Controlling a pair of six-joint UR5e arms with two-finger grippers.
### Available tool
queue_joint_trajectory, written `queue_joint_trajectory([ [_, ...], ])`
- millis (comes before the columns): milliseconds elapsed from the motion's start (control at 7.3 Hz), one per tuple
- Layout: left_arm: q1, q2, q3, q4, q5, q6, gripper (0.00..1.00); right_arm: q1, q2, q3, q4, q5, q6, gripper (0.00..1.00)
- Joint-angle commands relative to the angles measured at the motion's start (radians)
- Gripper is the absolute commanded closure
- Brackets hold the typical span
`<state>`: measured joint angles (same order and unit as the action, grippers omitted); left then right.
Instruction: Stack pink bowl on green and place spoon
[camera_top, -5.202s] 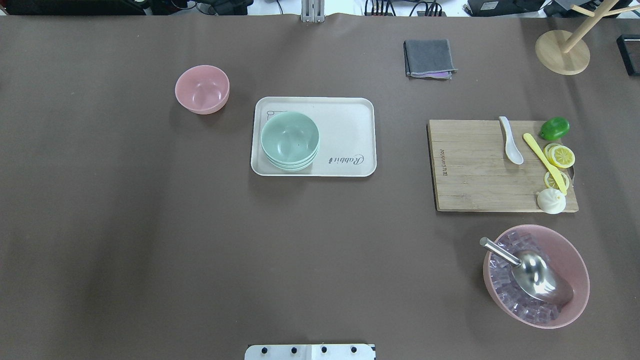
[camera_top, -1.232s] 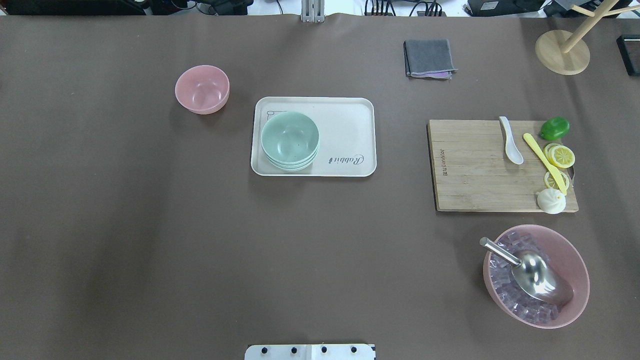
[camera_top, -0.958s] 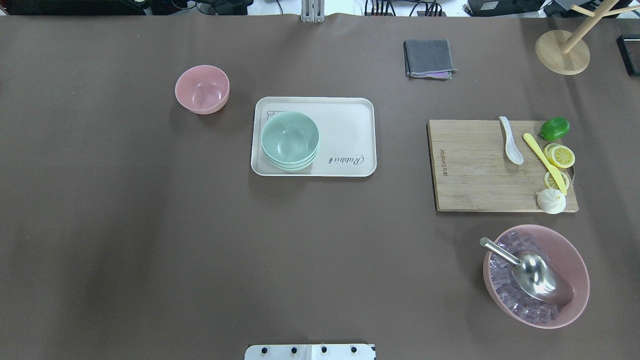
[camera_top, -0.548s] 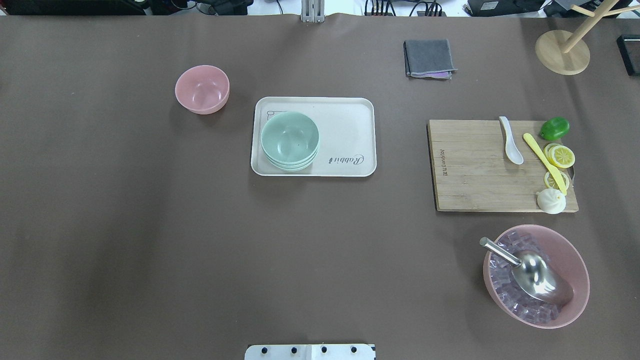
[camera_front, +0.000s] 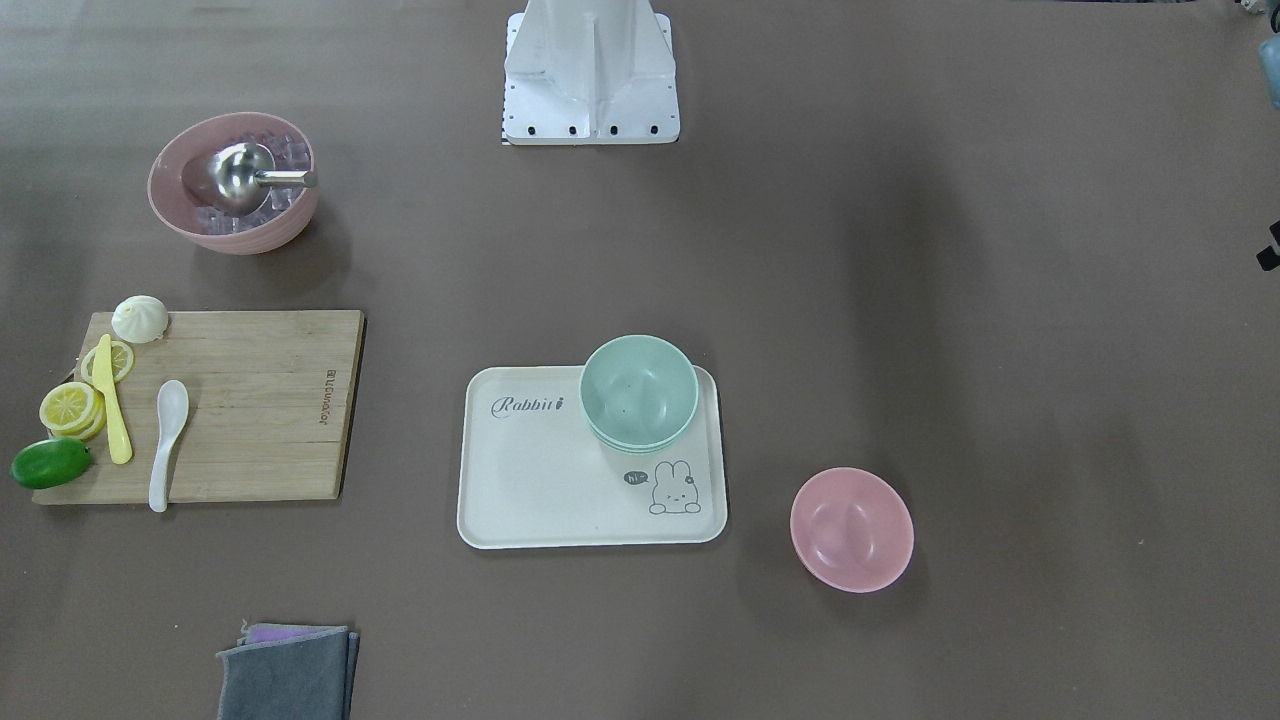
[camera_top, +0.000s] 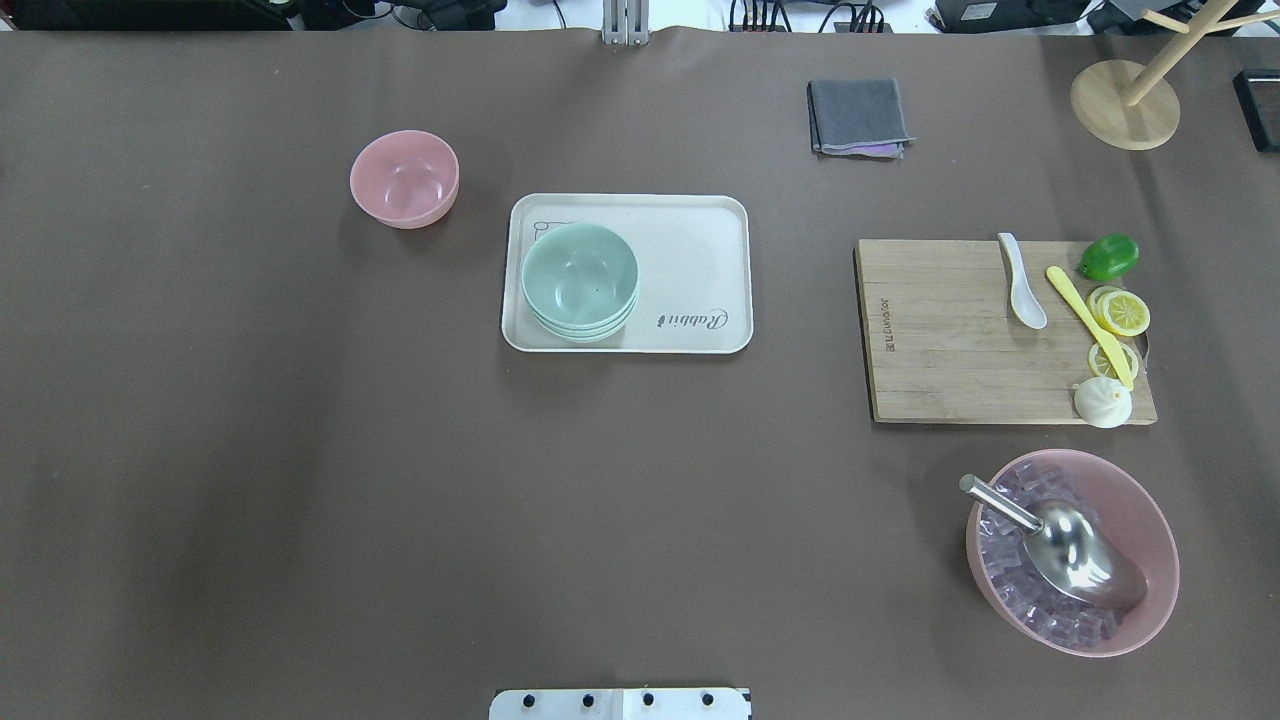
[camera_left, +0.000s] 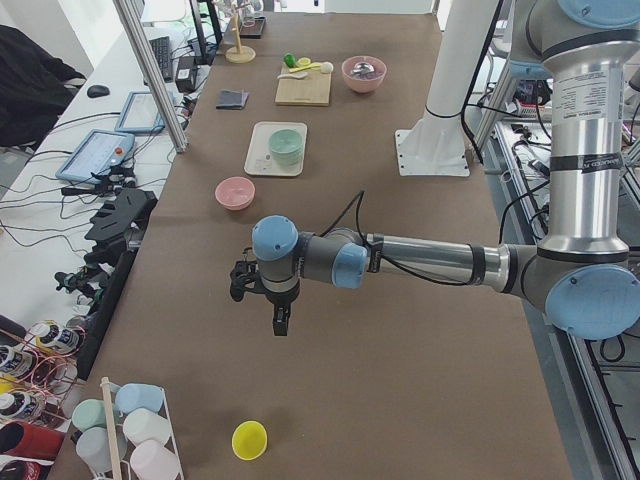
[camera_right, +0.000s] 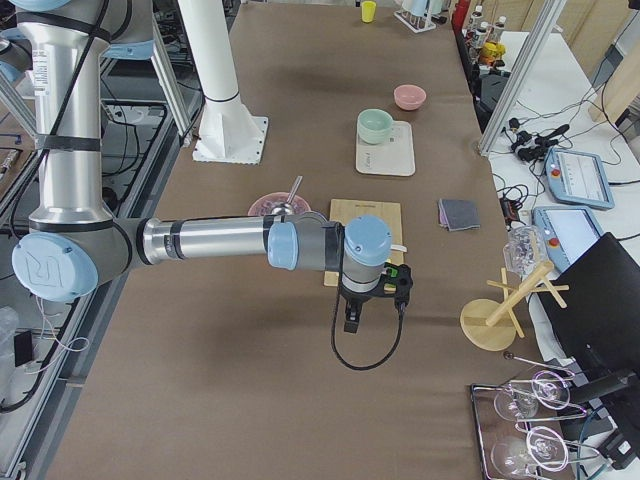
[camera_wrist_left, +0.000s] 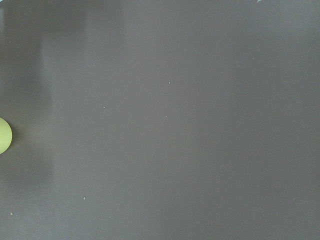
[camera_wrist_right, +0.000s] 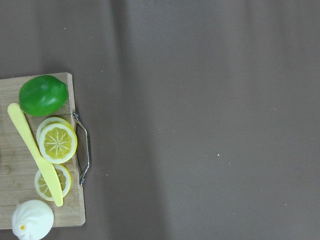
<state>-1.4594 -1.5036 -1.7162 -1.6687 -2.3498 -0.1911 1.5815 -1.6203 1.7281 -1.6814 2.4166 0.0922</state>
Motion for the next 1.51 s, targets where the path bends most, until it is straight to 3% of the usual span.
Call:
queue_joint_trajectory([
  [0, 0.002, -0.096, -0.002, 0.003, 0.003, -0.005, 0.02, -0.002, 0.0, -0.001, 0.003, -0.008, -0.008, 0.0],
  [274, 0.101, -0.223, 0.012, -0.028, 0.027, -0.052, 0.02, -0.002, 0.007, 0.004, 0.002, 0.003, -0.006, 0.0],
  [411, 0.181, -0.307, 0.045, -0.083, 0.03, -0.217, 0.02, -0.003, 0.013, 0.004, 0.002, 0.004, -0.002, 0.0],
  [685, 0.296, -0.505, 0.178, -0.136, 0.03, -0.355, 0.02, -0.006, 0.02, 0.004, 0.002, 0.004, -0.002, 0.0],
  [821, 0.342, -0.523, 0.246, -0.257, 0.03, -0.384, 0.02, -0.008, 0.02, 0.004, 0.002, 0.006, -0.002, 0.0],
  [958, 0.39, -0.536, 0.345, -0.427, 0.084, -0.48, 0.03, -0.012, 0.02, 0.002, 0.002, 0.009, 0.003, 0.0],
  [1095, 0.468, -0.57, 0.431, -0.563, 0.209, -0.61, 0.03, -0.017, 0.02, 0.002, 0.003, 0.009, 0.006, 0.0],
  [1232, 0.522, -0.622, 0.479, -0.583, 0.292, -0.704, 0.05, -0.026, 0.02, 0.002, 0.003, 0.009, 0.007, 0.0],
  [1369, 0.539, -0.644, 0.5, -0.586, 0.299, -0.726, 0.06, -0.031, 0.02, 0.002, 0.003, 0.009, 0.008, 0.0],
])
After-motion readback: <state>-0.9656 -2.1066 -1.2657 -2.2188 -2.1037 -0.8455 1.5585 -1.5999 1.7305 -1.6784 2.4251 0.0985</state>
